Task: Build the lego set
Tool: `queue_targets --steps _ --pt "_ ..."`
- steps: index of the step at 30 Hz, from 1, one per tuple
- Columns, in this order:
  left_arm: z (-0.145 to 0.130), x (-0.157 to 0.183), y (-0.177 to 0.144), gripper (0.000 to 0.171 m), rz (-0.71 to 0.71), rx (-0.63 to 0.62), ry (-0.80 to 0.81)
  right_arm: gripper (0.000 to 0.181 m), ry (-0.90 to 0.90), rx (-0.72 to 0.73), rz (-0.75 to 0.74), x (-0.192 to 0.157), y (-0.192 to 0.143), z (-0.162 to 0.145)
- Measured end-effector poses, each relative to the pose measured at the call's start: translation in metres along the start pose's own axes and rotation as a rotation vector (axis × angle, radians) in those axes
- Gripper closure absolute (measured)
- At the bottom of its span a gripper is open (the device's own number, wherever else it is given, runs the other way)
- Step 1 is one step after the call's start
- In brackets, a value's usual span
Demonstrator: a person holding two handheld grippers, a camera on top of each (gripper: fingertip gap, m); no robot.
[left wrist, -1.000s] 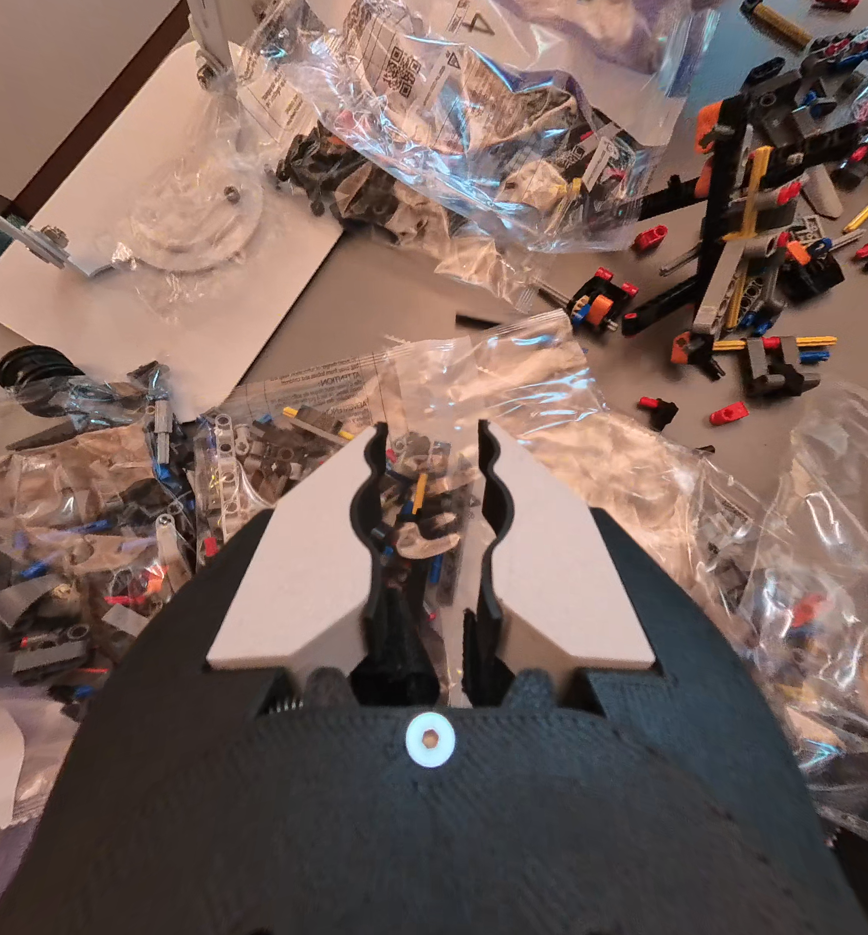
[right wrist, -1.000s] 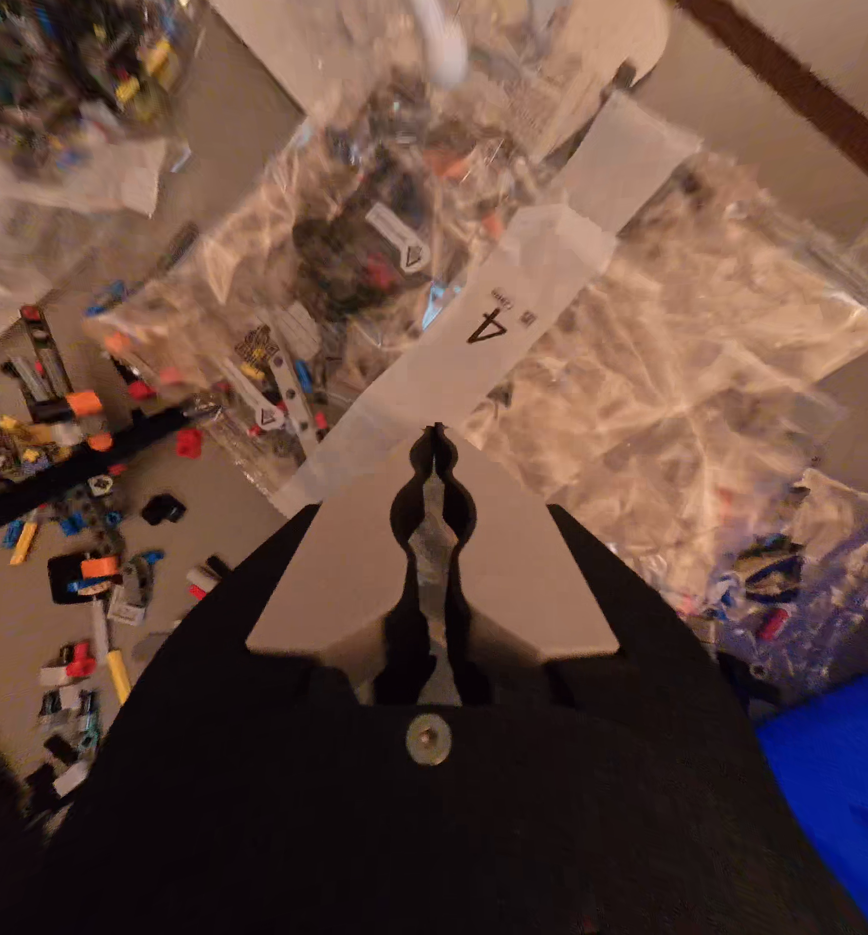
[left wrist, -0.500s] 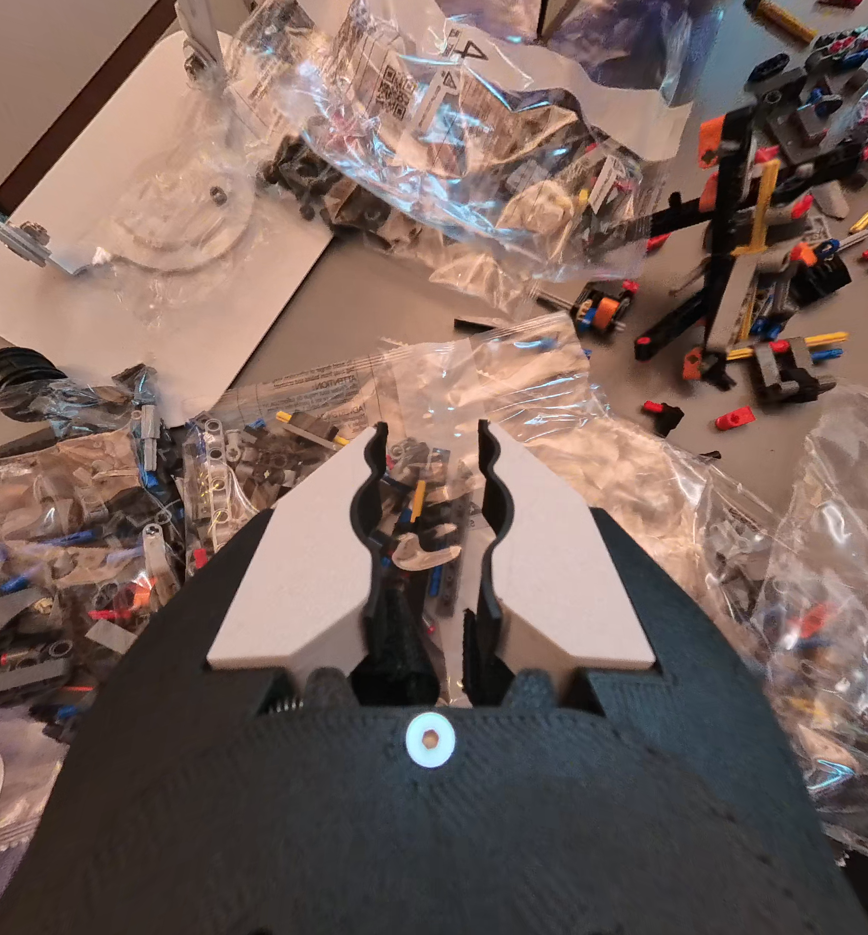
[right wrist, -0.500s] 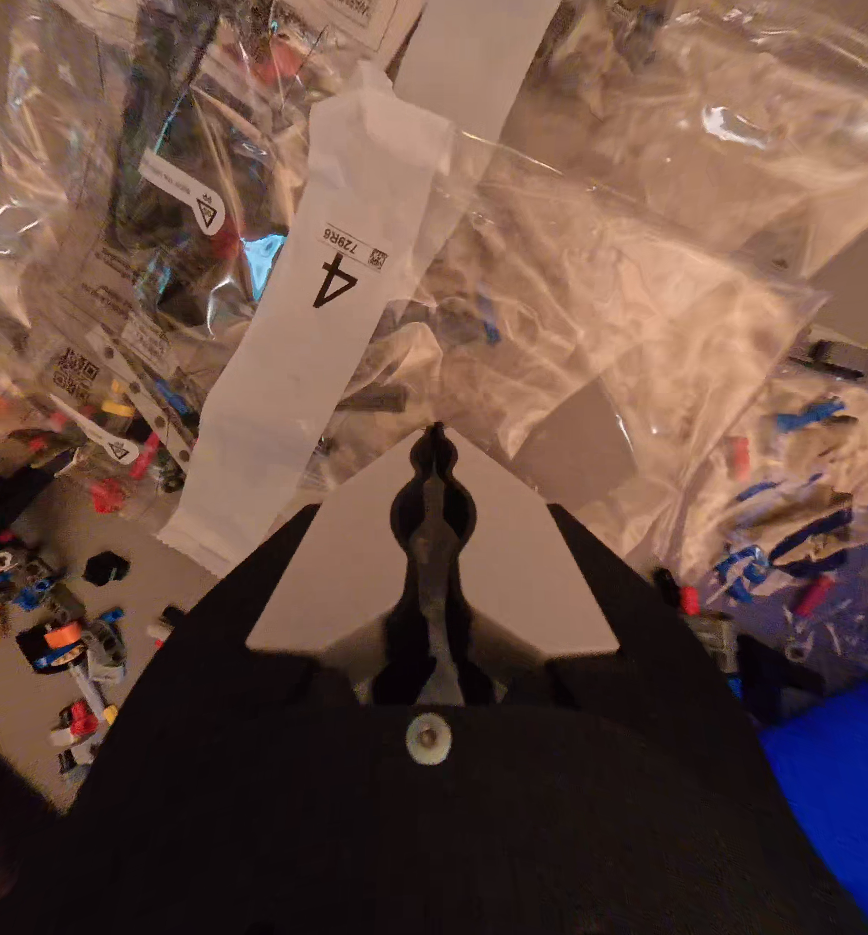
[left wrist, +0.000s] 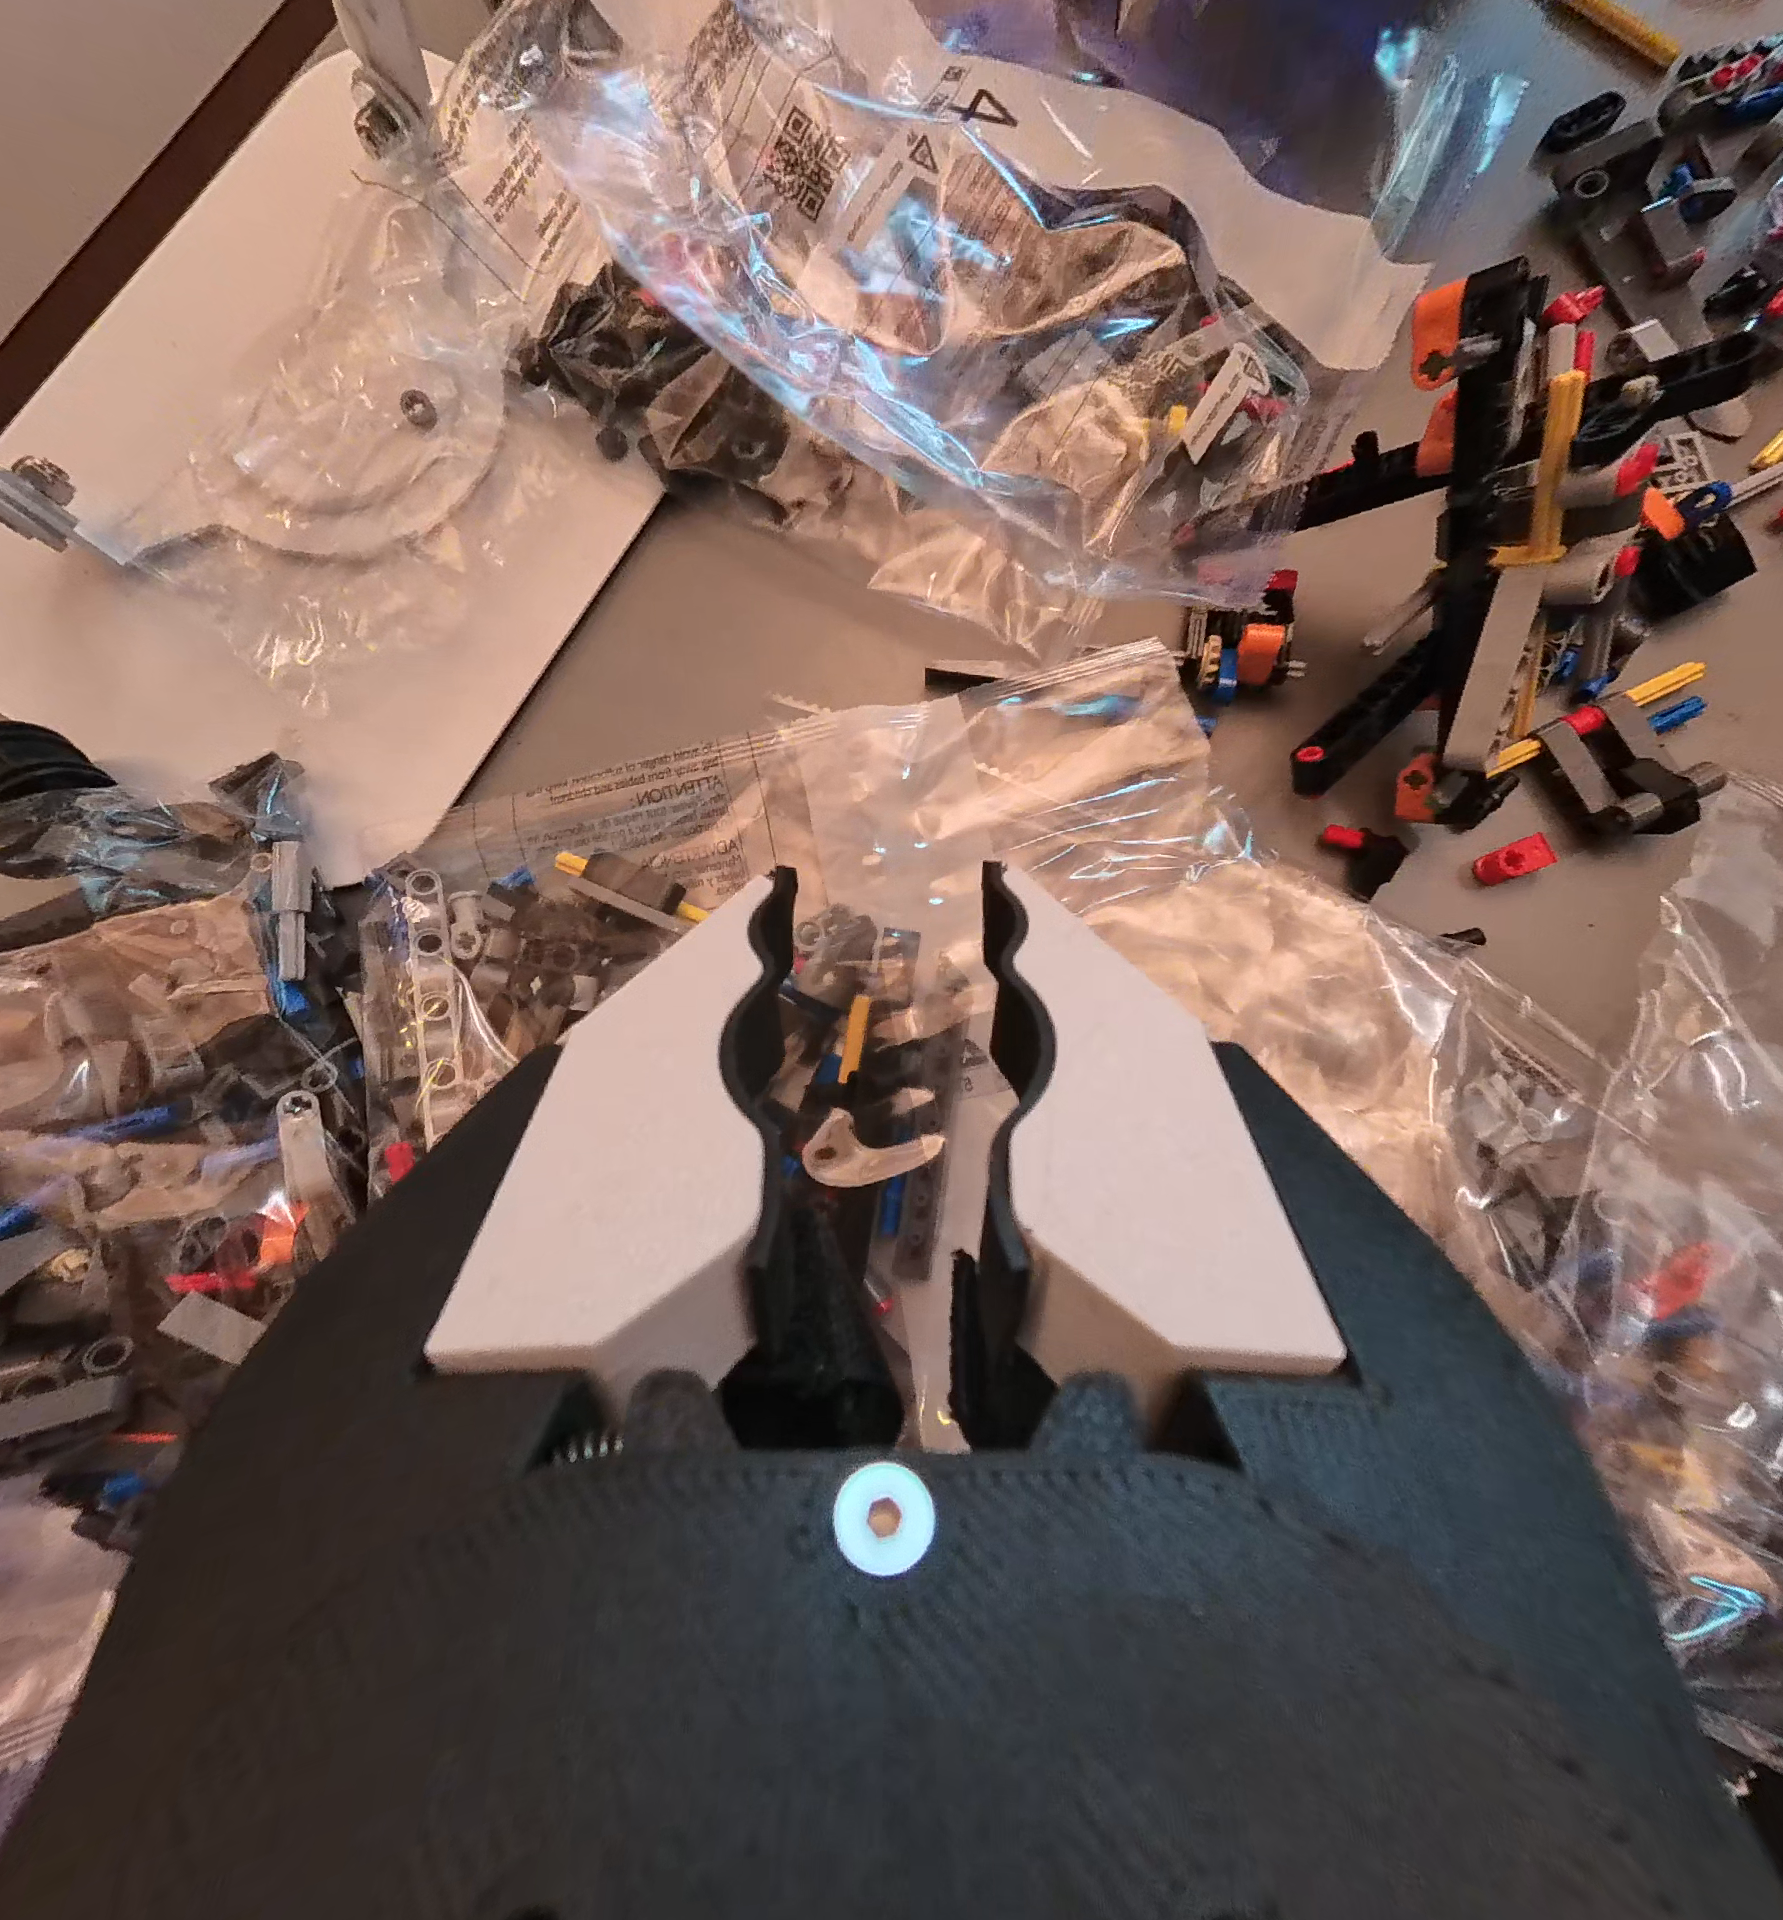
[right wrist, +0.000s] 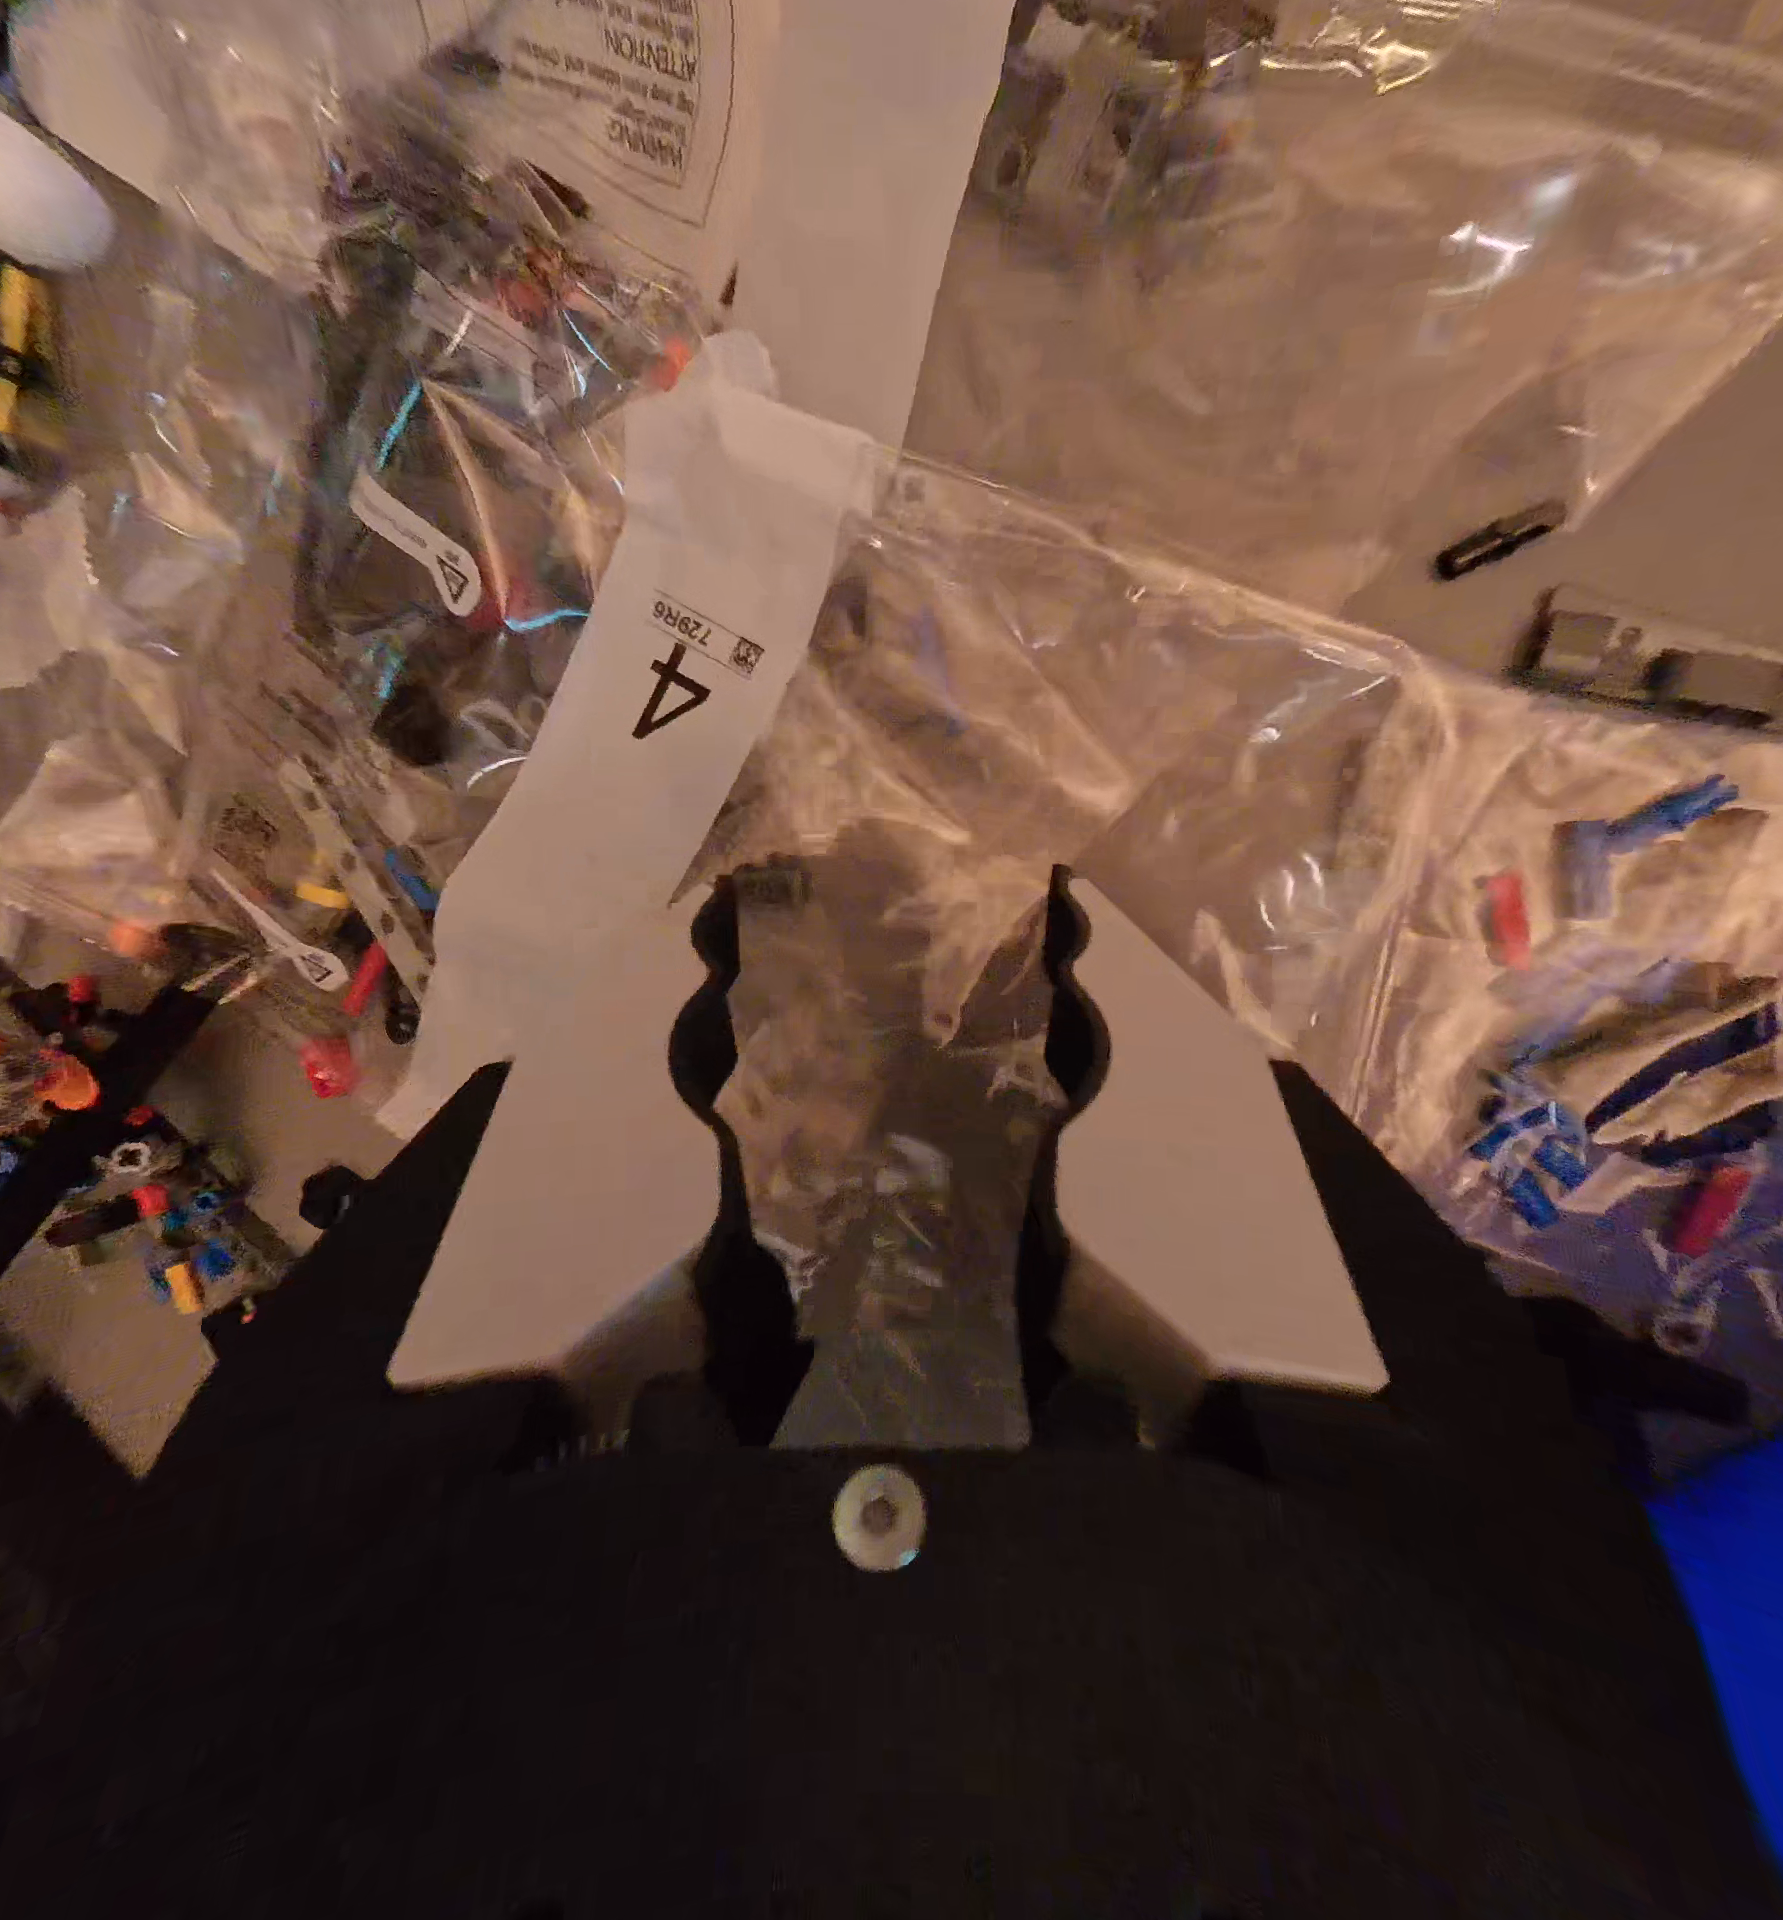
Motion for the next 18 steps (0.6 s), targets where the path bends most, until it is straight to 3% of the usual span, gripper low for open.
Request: queue_targets --steps 6,9,11,14,15,17,18 --pt "0.001 0.001 0.003 0.136 -0.003 -0.008 0.004 0.181 -0.132 -0.039 -0.014 -0.017 0.014 0.003" --pt "0.004 0.001 0.002 0.136 0.005 0.012 0.008 0.181 -0.211 -0.036 0.042 -0.032 0.015 0.003" --pt "0.009 0.000 -0.002 0.136 0.015 0.055 0.002 0.181 -0.208 0.041 0.075 -0.037 0.004 0.009" --pt "0.024 0.008 -0.006 0.135 0.001 0.143 0.039 0.181 -0.196 0.062 0.022 -0.032 -0.007 0.007" --pt "0.031 0.012 -0.005 0.135 0.007 0.163 0.057 0.175 -0.184 0.057 0.010 -0.030 -0.009 0.004" --pt "0.044 0.022 0.005 0.135 -0.008 0.156 0.091 0.136 -0.144 -0.021 0.011 -0.025 -0.004 -0.005" --pt "0.047 0.025 0.014 0.136 0.004 0.119 0.107 0.127 -0.116 -0.047 -0.011 -0.020 -0.001 -0.009"
Point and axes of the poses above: each gripper's, where its closed fingertips meet, y out along the fingers, z out of its top, x = y × z across the jaws, the point moved 6 cm from there along -y, back along the fingers, and after that the axes turned 12 degrees about -x, right-handed, at the moved point
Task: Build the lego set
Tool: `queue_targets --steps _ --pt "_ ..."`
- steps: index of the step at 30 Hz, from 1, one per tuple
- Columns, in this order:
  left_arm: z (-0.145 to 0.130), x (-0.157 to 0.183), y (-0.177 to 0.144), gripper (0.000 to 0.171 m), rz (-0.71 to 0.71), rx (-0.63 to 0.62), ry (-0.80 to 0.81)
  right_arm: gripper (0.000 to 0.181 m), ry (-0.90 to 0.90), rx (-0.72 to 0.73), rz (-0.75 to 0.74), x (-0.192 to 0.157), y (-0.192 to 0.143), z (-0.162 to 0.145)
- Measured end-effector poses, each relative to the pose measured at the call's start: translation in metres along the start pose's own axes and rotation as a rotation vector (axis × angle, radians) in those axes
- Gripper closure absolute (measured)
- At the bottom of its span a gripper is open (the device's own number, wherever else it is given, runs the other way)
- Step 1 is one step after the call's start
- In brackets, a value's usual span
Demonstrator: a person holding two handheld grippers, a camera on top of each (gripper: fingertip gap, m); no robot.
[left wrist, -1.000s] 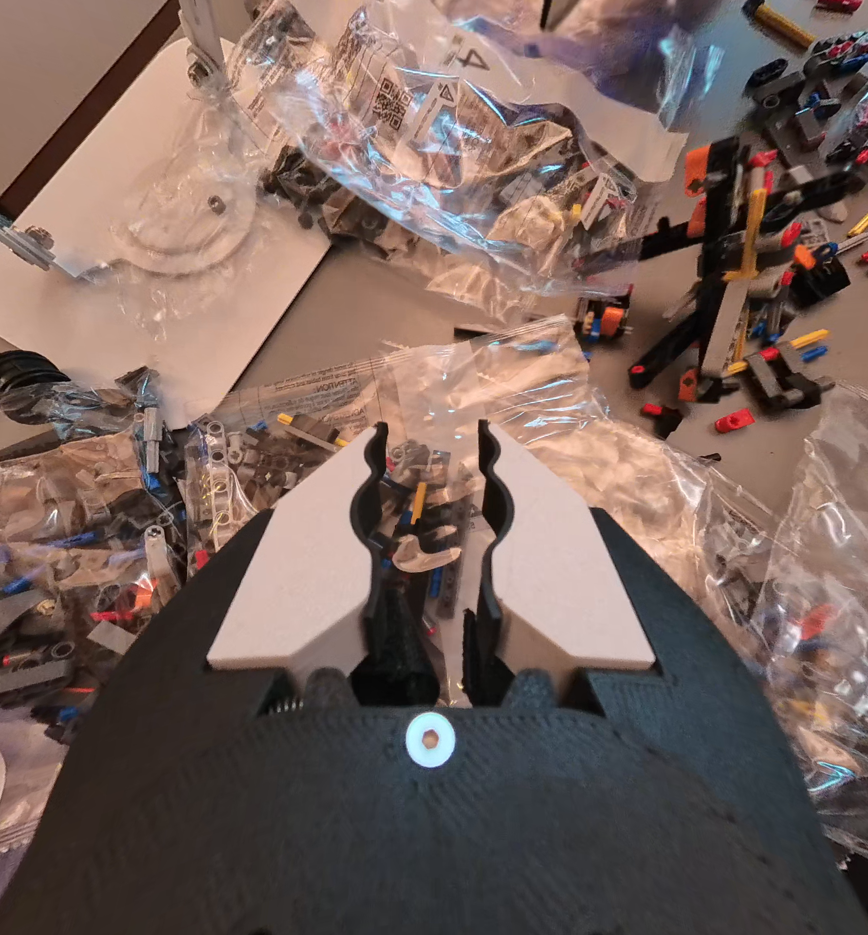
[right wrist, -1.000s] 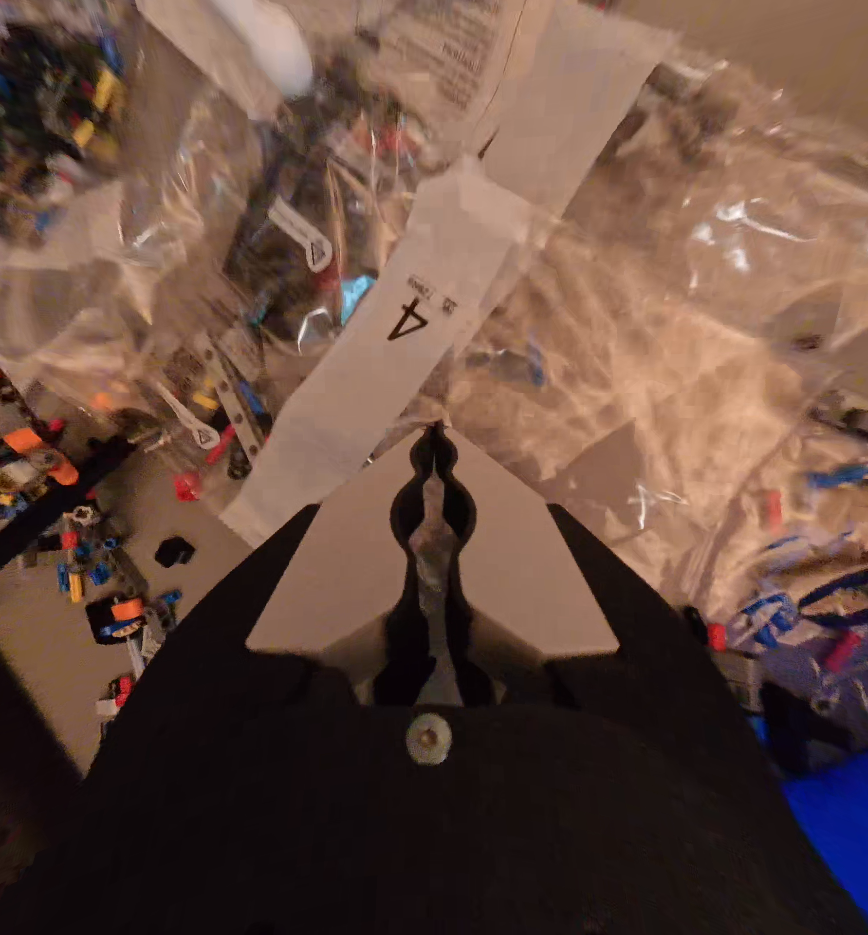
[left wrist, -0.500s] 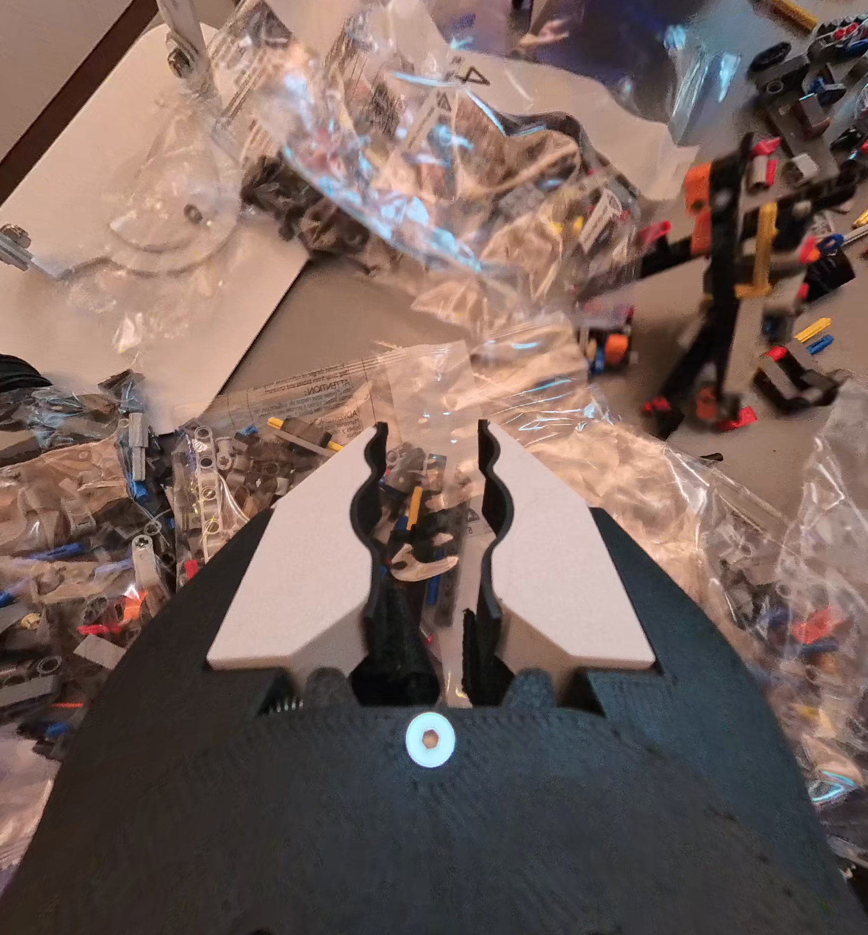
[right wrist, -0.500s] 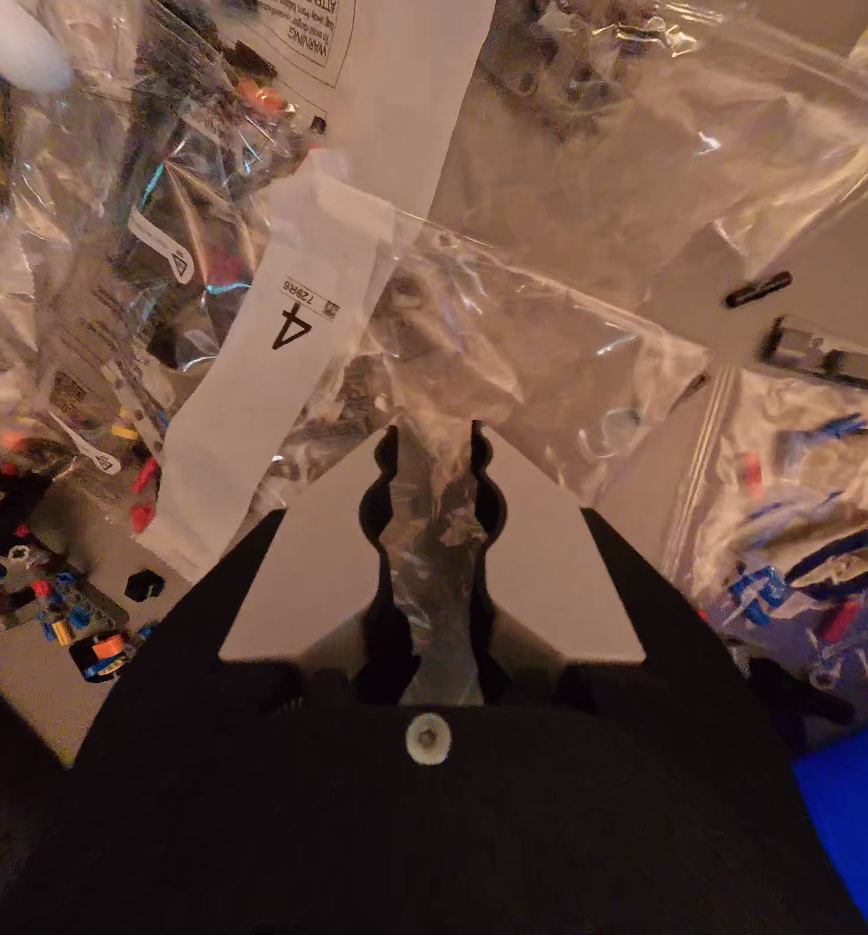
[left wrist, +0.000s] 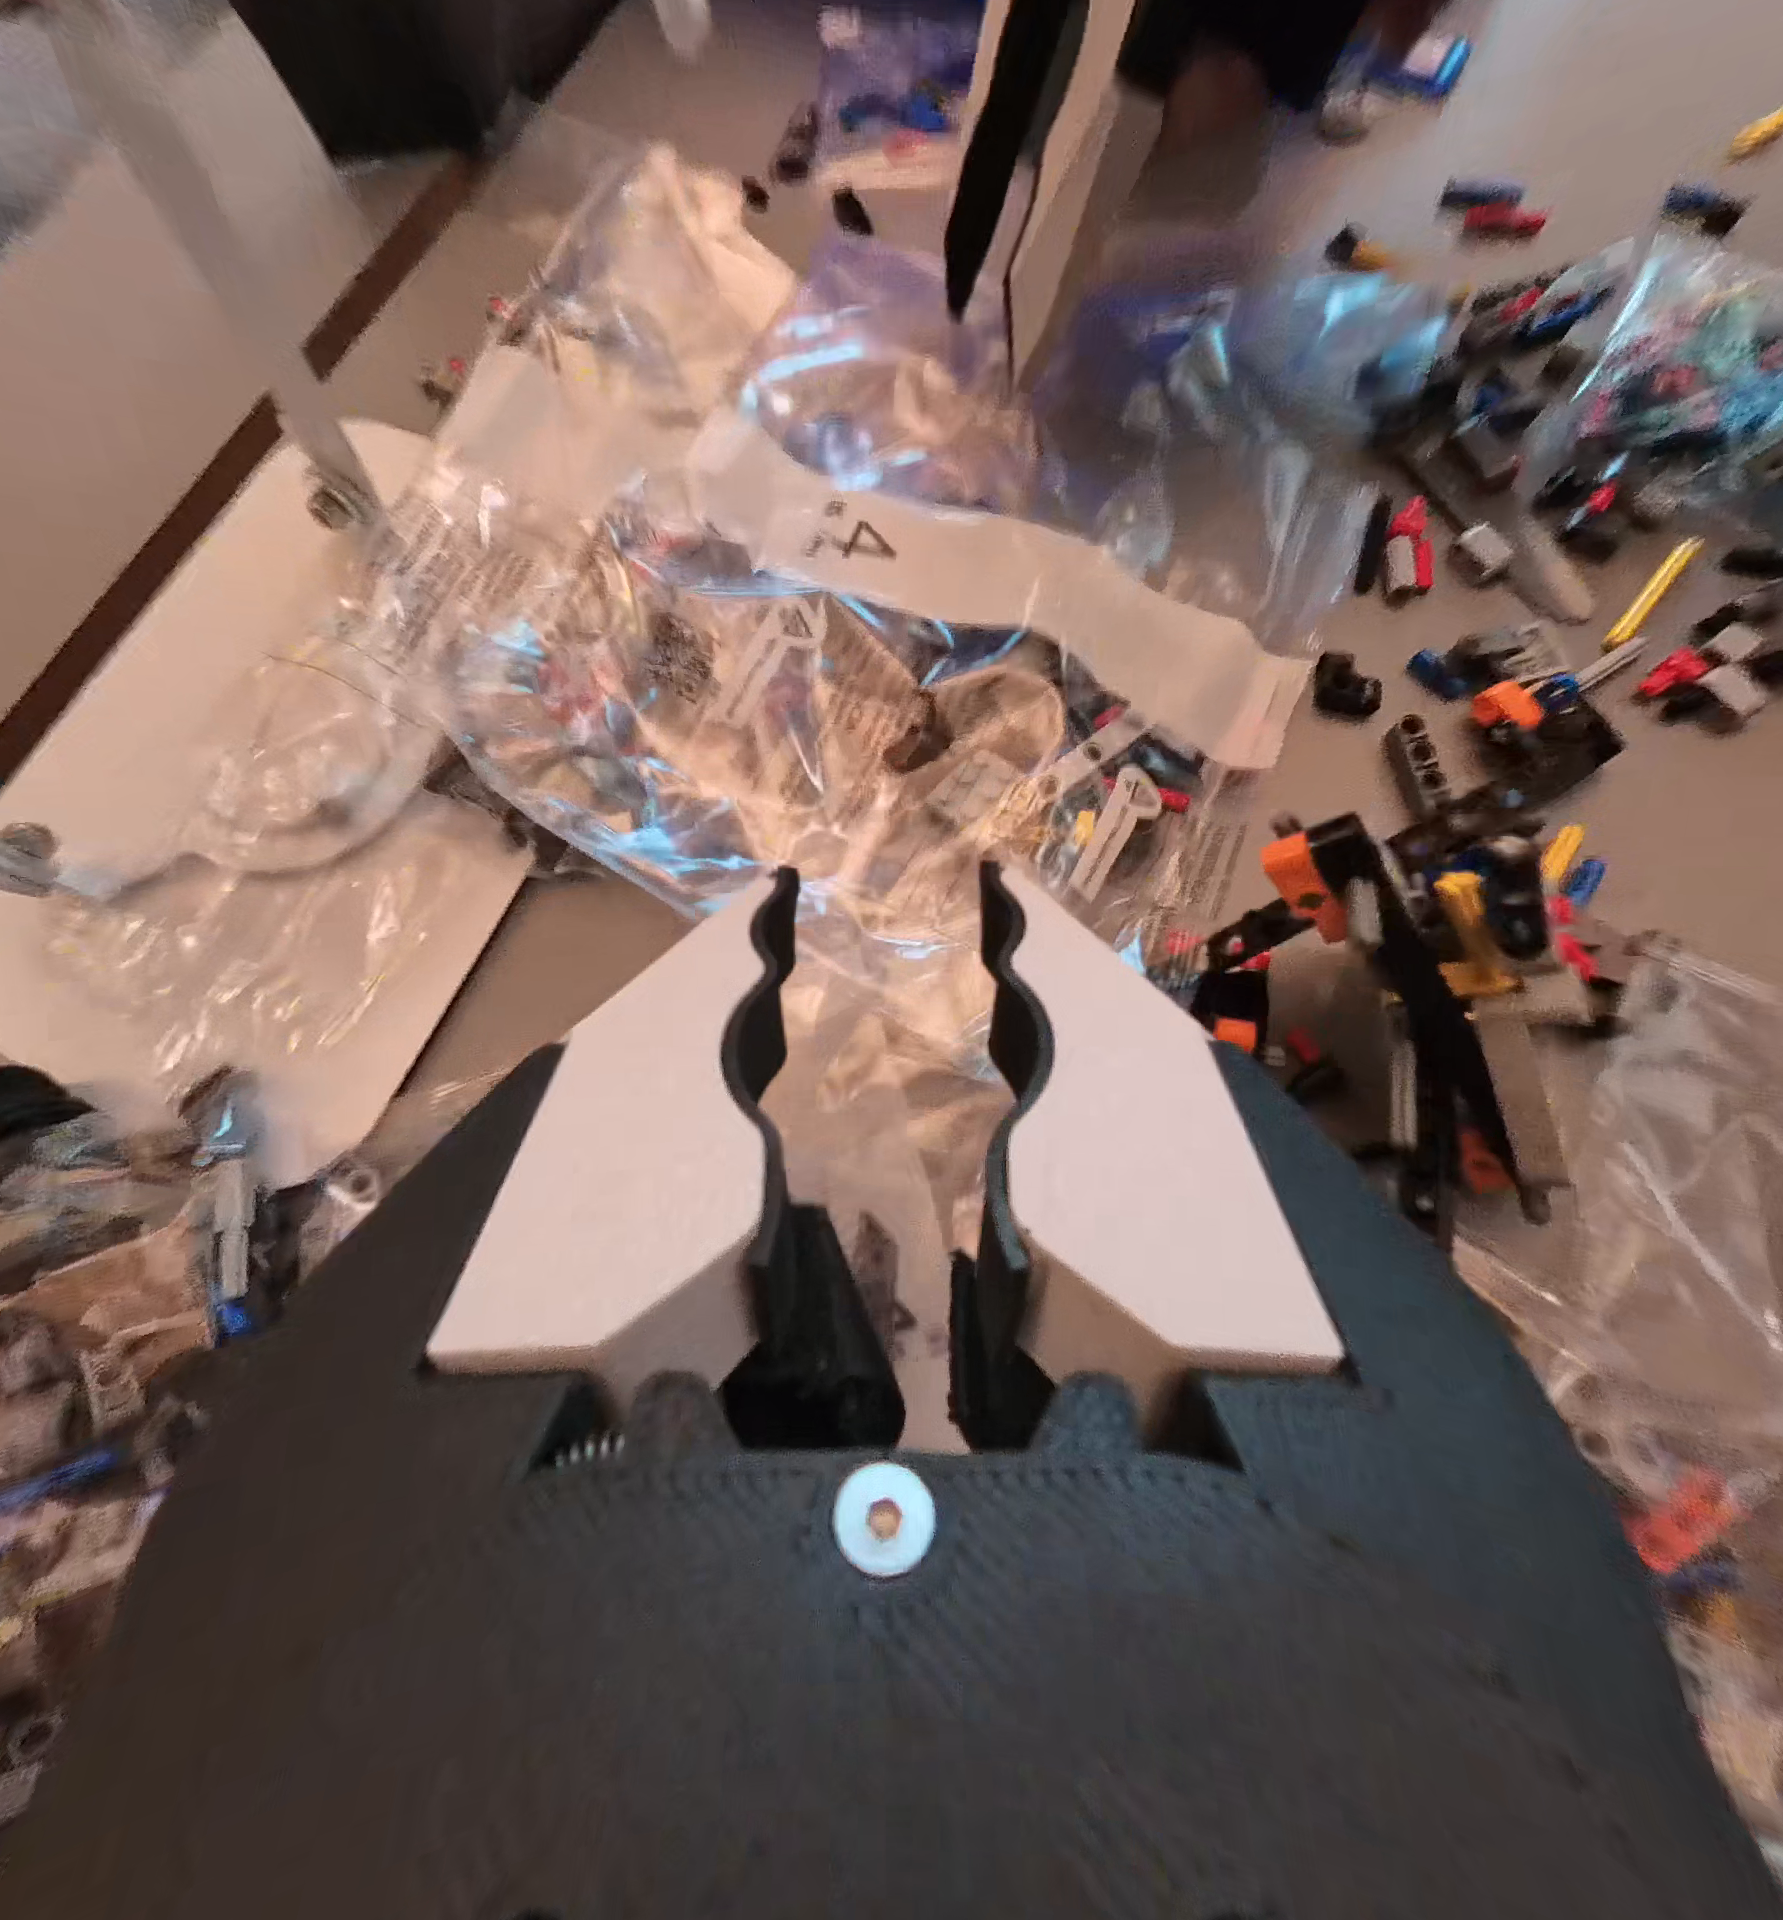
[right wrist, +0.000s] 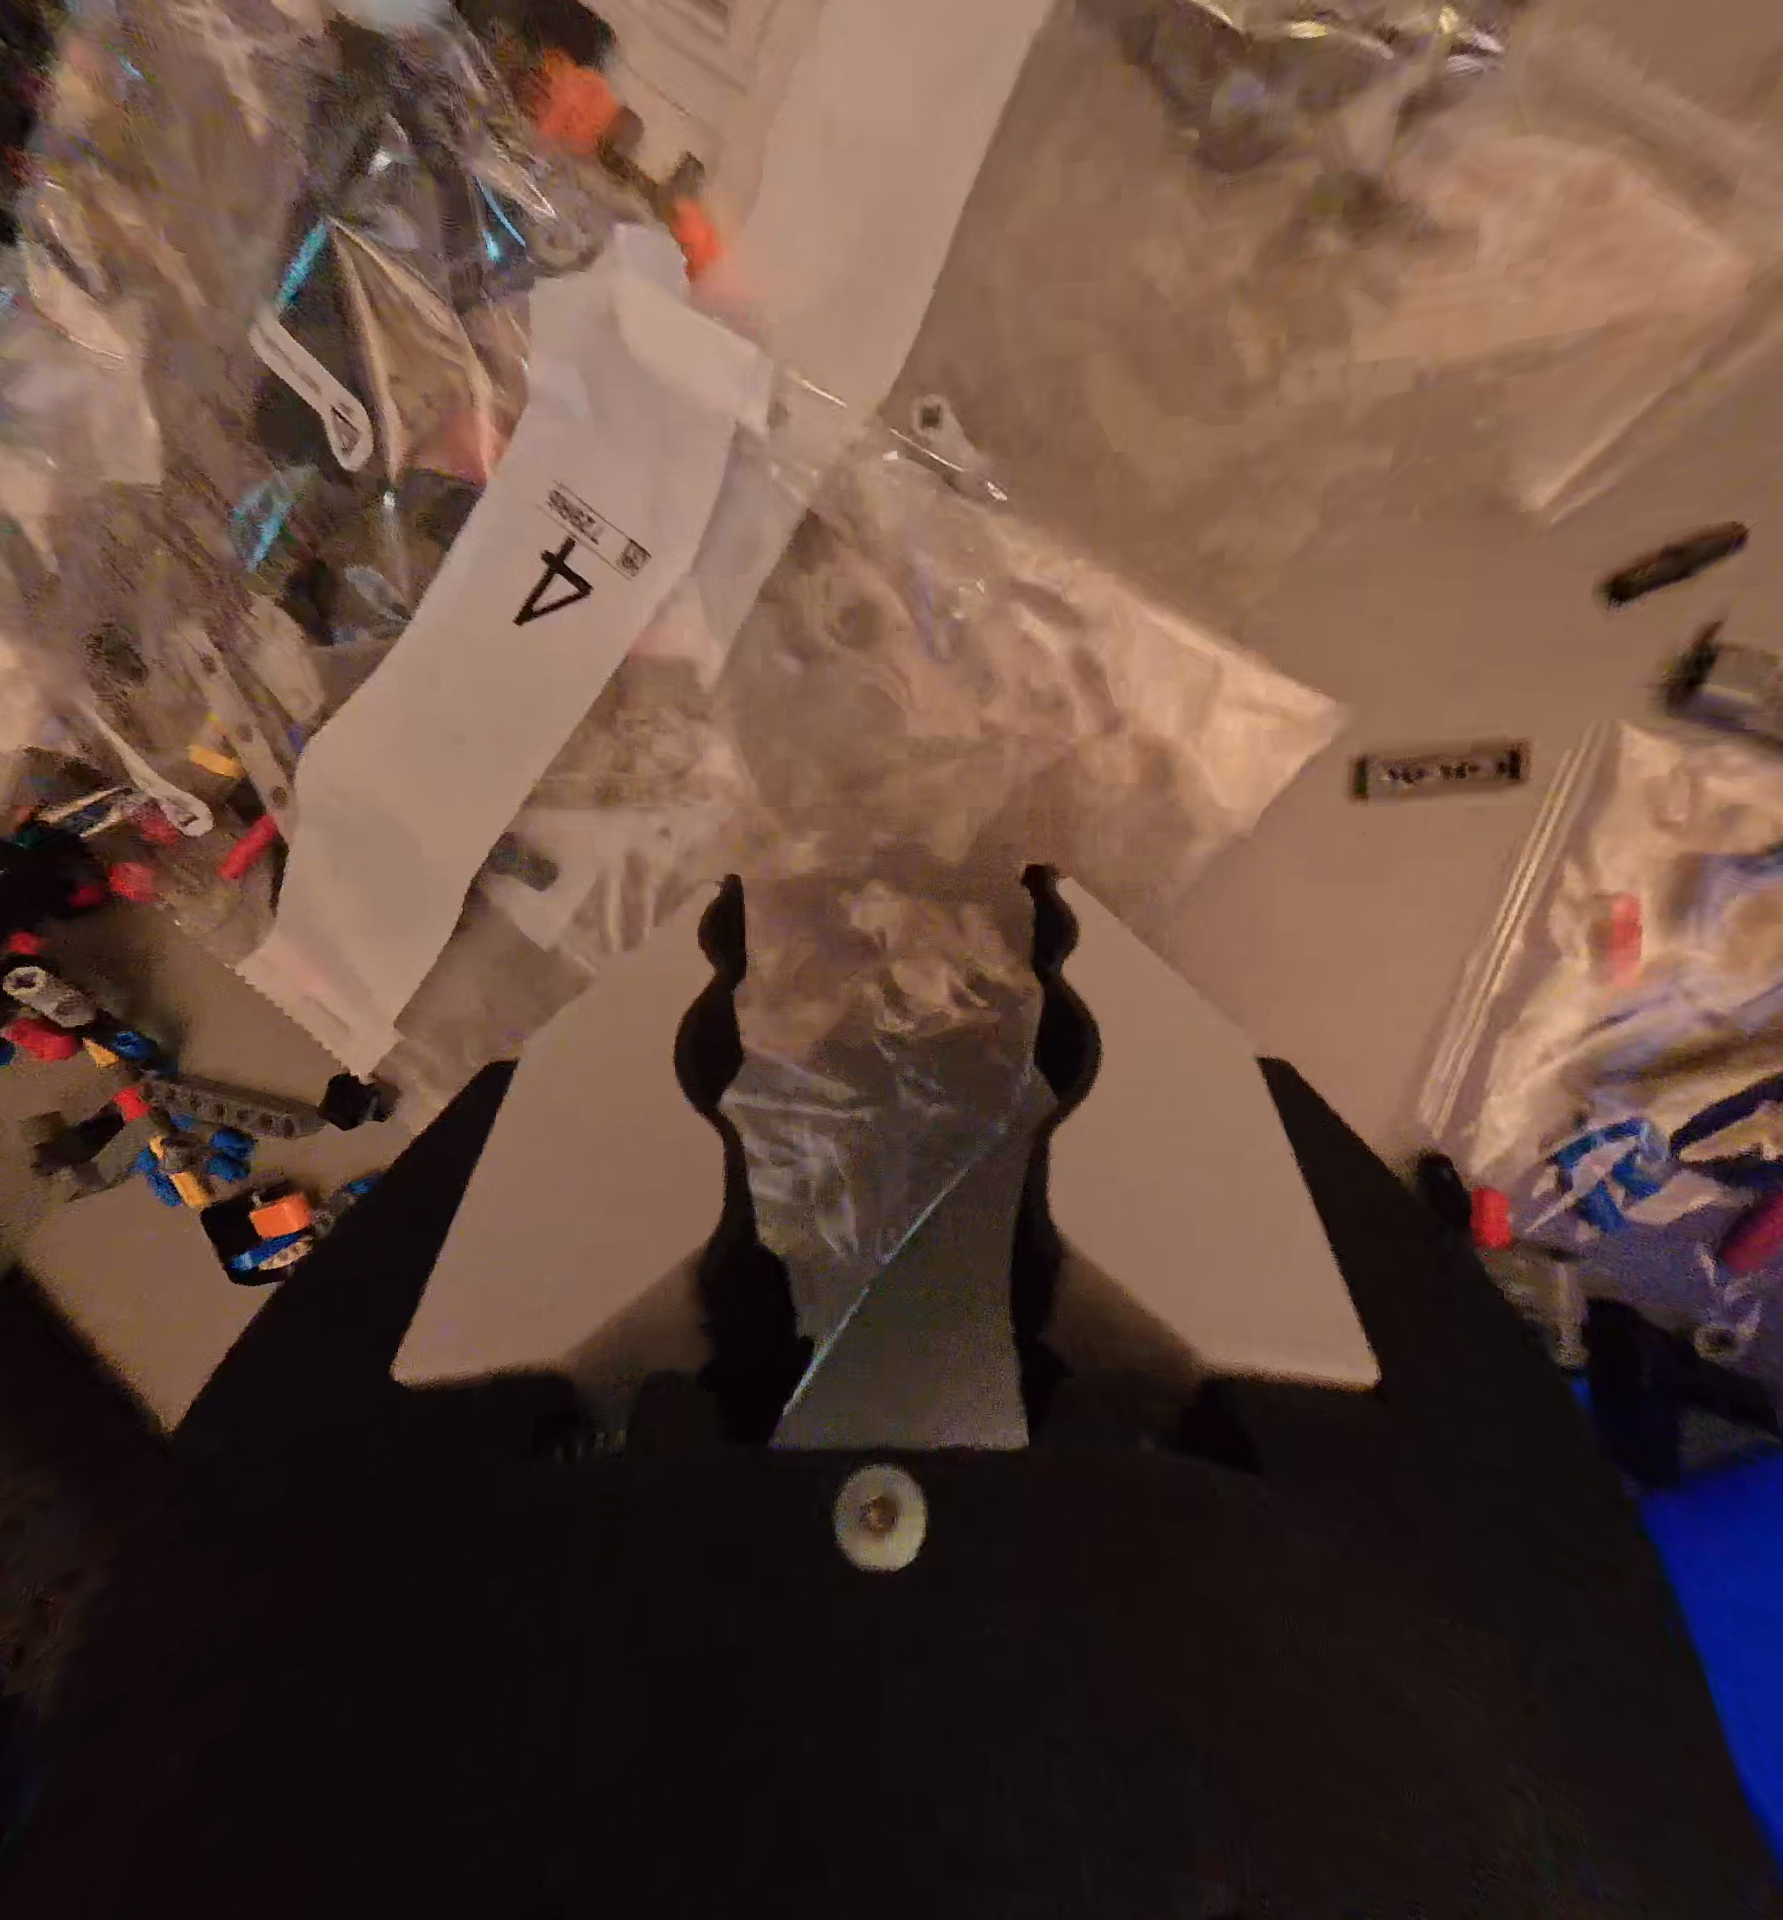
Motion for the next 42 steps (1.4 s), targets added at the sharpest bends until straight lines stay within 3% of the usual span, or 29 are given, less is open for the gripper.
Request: queue_targets --steps 3,6,10,15,19,22,27,35,38,42 --pt "-0.005 0.009 0.031 0.144 -0.030 -0.159 0.032 0.127 0.040 0.052 -0.015 0.007 -0.006 -0.002" --pt "-0.010 0.010 0.047 0.150 -0.048 -0.225 0.019 0.120 0.105 0.114 -0.052 0.017 -0.020 -0.004" --pt "-0.010 0.007 0.048 0.153 -0.079 -0.205 -0.015 0.125 0.109 0.059 0.009 0.016 -0.009 -0.009" --pt "-0.012 0.006 0.048 0.155 -0.094 -0.199 -0.030 0.118 0.112 0.040 0.069 0.011 -0.002 -0.007" --pt "-0.012 0.006 0.048 0.154 -0.099 -0.199 -0.027 0.127 0.055 0.029 0.028 0.006 0.002 -0.003" --pt "-0.013 0.006 0.048 0.155 -0.111 -0.187 -0.037 0.151 -0.009 0.044 0.002 -0.002 0.002 0.004" --pt "-0.014 0.006 0.048 0.153 -0.126 -0.181 -0.040 0.172 -0.092 0.042 -0.037 -0.011 -0.002 0.007" --pt "-0.012 0.003 0.043 0.144 -0.111 -0.186 -0.030 0.179 -0.194 0.225 0.037 -0.034 -0.045 0.009" --pt "-0.003 -0.009 0.017 0.133 -0.060 -0.076 -0.064 0.181 -0.259 0.260 -0.001 -0.046 -0.065 0.007" --pt "0.035 -0.005 -0.030 0.126 0.007 0.203 0.011 0.181 -0.378 0.232 -0.105 -0.079 -0.086 0.017"
Point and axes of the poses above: each gripper's, where its closed fingertips meet, y out along the fingers, z out of its top, x = y × z across the jaws, the point moved 6 cm from there along -y, back along the fingers, and after that the axes turned 12 degrees about -x, right-handed, at the moved point
